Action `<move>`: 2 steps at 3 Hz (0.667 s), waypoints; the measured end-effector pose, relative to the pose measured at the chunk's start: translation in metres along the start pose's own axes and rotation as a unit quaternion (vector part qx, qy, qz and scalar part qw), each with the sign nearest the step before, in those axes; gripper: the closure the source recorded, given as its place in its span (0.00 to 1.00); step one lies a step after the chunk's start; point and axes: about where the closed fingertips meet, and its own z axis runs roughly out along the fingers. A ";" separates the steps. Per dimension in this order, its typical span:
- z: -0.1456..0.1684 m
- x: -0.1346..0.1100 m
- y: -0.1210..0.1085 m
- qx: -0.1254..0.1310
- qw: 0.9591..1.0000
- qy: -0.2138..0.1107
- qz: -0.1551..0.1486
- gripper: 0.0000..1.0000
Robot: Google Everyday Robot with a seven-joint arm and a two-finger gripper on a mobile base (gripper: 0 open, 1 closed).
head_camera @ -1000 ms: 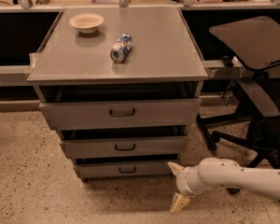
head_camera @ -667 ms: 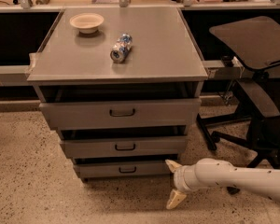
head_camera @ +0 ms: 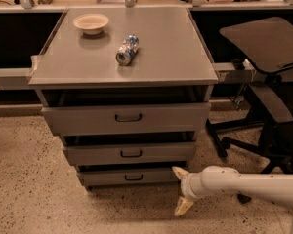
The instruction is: Open bottom drawer
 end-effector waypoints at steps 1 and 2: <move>0.041 0.027 -0.016 0.012 0.999 0.001 -0.039 0.00; 0.041 0.027 -0.016 0.012 0.999 0.001 -0.039 0.00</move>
Offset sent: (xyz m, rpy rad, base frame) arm 0.0408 -0.0118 -0.0564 -0.0328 -0.0892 0.0818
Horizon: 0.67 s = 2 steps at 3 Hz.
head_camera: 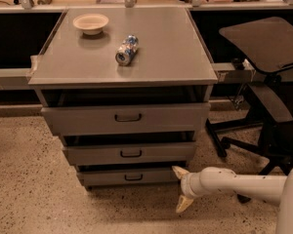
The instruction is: Open bottom drawer
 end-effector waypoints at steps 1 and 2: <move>0.016 0.008 -0.011 -0.003 1.000 0.004 -0.006 0.00; 0.056 0.021 -0.015 -0.033 0.999 0.003 -0.012 0.00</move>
Offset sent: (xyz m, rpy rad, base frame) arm 0.0534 0.0068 -0.0812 -0.0247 0.0772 0.0716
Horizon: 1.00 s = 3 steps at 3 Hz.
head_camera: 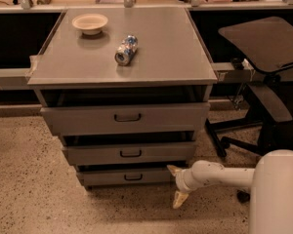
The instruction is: Open bottom drawer
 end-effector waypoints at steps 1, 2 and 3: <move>0.033 0.022 -0.003 -0.027 1.000 0.000 0.010 0.00; 0.037 0.029 -0.007 -0.027 1.000 0.001 0.012 0.00; 0.045 0.039 -0.018 -0.023 1.000 -0.001 0.012 0.00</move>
Offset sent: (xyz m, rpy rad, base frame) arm 0.0193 -0.0117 -0.0491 -0.0025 0.0760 -0.0063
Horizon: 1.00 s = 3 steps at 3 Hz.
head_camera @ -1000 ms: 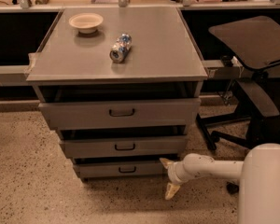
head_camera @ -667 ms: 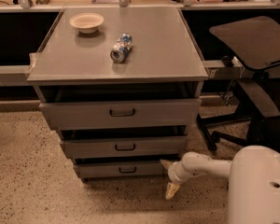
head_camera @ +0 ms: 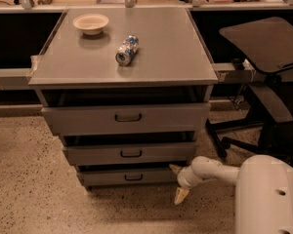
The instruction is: Open bottom drawer
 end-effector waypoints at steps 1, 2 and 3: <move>0.008 0.008 -0.010 0.006 1.000 -0.002 -0.001 0.00; 0.047 0.018 -0.010 0.005 1.000 0.000 0.008 0.00; 0.048 0.018 -0.010 0.005 1.000 0.000 0.008 0.00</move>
Offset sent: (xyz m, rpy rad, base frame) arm 0.0304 0.0027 -0.0632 -0.0246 0.0034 -0.0289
